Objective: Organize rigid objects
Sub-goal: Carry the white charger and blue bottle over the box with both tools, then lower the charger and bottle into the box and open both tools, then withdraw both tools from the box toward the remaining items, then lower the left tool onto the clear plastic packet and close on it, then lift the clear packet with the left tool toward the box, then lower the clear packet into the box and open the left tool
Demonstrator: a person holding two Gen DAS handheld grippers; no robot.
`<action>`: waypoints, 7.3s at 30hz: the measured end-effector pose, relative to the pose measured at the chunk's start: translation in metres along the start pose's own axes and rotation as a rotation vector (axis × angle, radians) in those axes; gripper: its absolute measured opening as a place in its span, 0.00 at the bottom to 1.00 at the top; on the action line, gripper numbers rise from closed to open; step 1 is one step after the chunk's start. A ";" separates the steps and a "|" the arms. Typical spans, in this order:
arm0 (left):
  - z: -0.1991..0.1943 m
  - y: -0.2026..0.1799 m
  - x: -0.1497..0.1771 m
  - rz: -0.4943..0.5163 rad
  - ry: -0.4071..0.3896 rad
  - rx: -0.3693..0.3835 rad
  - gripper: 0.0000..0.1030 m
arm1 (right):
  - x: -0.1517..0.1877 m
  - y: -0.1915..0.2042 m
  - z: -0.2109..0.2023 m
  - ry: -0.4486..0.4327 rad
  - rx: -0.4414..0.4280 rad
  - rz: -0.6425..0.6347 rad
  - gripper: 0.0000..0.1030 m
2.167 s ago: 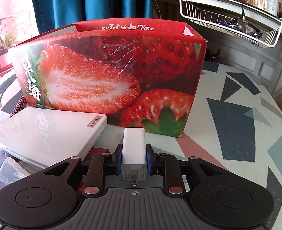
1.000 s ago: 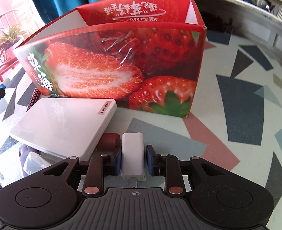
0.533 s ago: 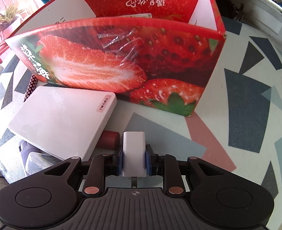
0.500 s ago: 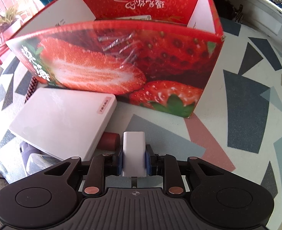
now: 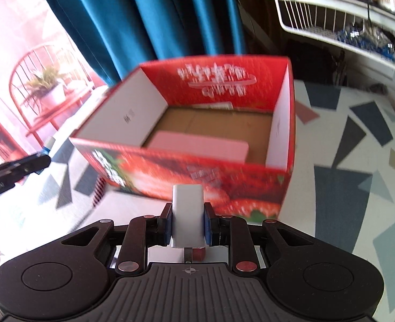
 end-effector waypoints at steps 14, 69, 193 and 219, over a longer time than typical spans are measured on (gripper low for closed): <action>0.079 -0.034 -0.033 0.027 0.025 0.048 0.31 | -0.063 -0.025 0.043 -0.147 0.064 0.041 0.20; 0.037 0.019 0.053 -0.100 0.290 0.117 0.89 | 0.054 0.022 0.020 -0.235 0.023 -0.120 0.99; 0.037 -0.060 -0.011 -0.201 0.195 0.334 0.49 | 0.021 0.083 -0.027 -0.230 0.007 -0.387 0.27; 0.169 -0.048 -0.016 -0.133 0.308 0.259 0.71 | -0.059 0.022 0.102 -0.095 -0.004 -0.199 0.32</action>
Point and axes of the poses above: each gripper's, at about its wrist camera, not at the fingertips, and z roughly the way its jaws point, y to its left, x to its underside, the point moved 4 cm from there along z, roughly the way its jaws point, and after that the axes turned 10 degrees about -y, right-handed, at the moved point
